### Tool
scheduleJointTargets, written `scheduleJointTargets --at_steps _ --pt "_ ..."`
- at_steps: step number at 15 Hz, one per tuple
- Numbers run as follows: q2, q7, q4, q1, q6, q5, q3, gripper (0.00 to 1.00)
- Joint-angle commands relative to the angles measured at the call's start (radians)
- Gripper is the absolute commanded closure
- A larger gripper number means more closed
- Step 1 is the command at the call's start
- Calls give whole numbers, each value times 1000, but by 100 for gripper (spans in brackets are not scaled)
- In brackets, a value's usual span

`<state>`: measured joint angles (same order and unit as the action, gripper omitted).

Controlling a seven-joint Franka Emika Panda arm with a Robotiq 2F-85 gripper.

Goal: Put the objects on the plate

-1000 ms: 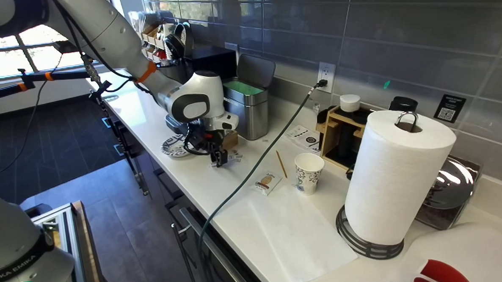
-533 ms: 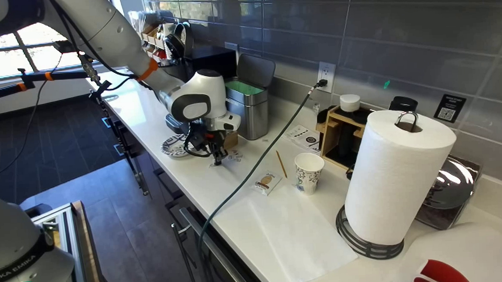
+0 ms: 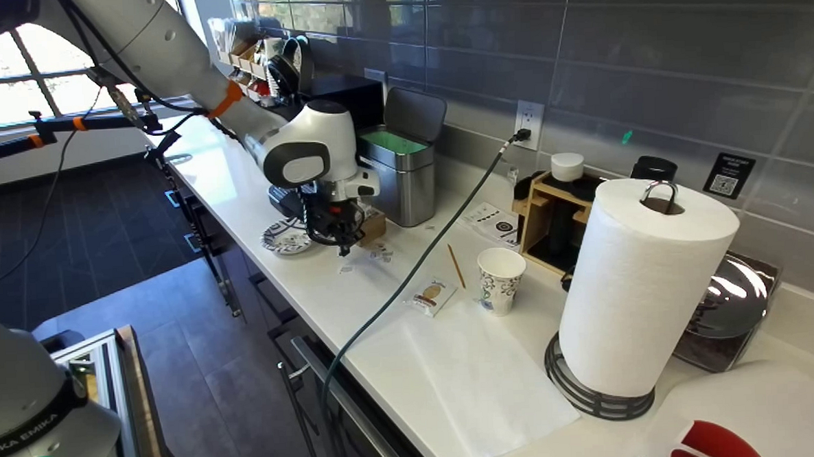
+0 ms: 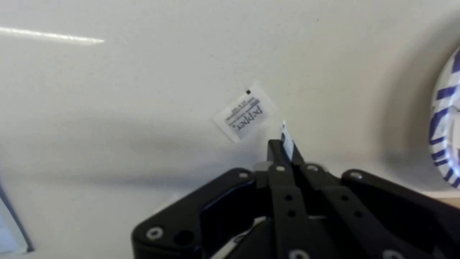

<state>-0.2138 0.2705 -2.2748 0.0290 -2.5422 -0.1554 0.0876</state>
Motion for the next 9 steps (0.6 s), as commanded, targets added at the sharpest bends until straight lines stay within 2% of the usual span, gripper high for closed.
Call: scheduleJointTargets --at_steps 1,9 --pt "63 168 -40 -4 45 -32 53 100" --pt "133 383 -36 -63 138 -11 94 100"
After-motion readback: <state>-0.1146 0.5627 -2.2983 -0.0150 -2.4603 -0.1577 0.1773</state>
